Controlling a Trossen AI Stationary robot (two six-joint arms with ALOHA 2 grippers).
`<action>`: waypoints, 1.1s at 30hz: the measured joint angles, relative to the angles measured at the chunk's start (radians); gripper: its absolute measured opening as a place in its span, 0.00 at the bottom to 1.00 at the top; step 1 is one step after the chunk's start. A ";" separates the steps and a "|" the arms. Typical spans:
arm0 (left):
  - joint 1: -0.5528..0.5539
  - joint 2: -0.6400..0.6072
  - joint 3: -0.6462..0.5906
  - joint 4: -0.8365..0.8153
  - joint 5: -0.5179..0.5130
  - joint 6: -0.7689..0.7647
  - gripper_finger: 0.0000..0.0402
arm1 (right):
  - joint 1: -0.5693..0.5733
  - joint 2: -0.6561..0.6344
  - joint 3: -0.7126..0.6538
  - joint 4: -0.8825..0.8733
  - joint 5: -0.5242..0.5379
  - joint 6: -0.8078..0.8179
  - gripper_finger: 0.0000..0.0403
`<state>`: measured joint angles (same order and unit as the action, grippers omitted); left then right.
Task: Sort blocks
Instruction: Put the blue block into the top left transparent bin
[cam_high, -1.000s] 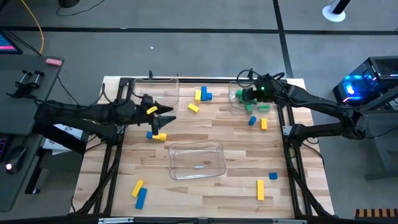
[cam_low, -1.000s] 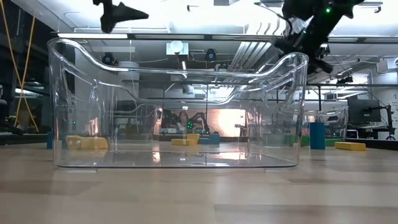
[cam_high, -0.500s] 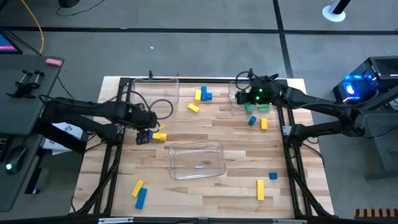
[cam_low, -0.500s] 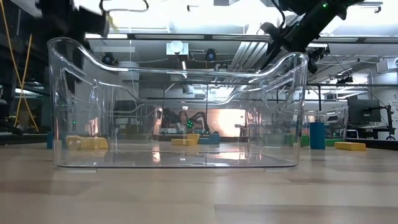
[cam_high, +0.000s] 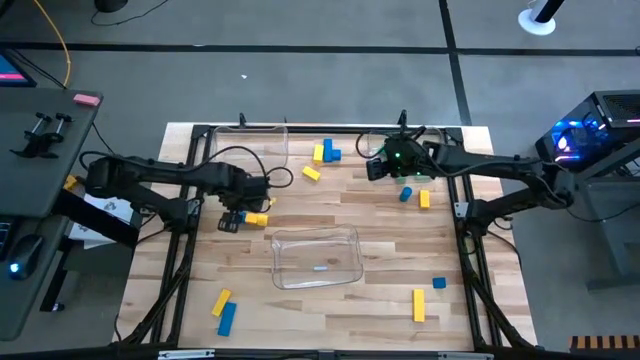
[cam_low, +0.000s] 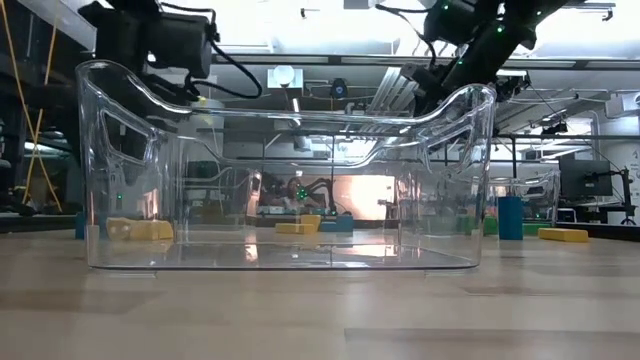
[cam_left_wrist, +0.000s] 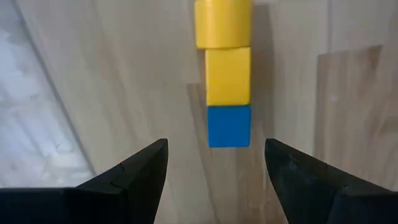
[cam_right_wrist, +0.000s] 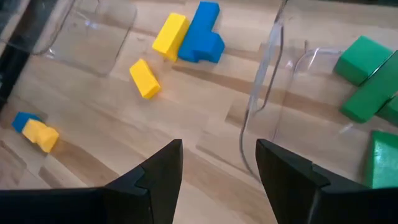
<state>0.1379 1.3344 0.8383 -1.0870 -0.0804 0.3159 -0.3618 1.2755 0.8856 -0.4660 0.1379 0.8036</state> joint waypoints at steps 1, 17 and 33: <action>0.002 0.001 0.000 0.007 0.016 0.000 0.63 | 0.007 0.005 0.000 0.000 0.000 0.000 0.50; 0.002 0.001 -0.108 0.102 0.029 -0.044 0.63 | 0.043 0.009 0.000 -0.004 0.011 -0.019 0.50; -0.004 0.051 -0.108 0.110 -0.010 -0.060 0.63 | 0.043 0.009 0.000 -0.001 0.017 -0.019 0.50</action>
<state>0.1337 1.3852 0.7300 -0.9766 -0.0900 0.2554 -0.3187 1.2846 0.8856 -0.4666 0.1548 0.7841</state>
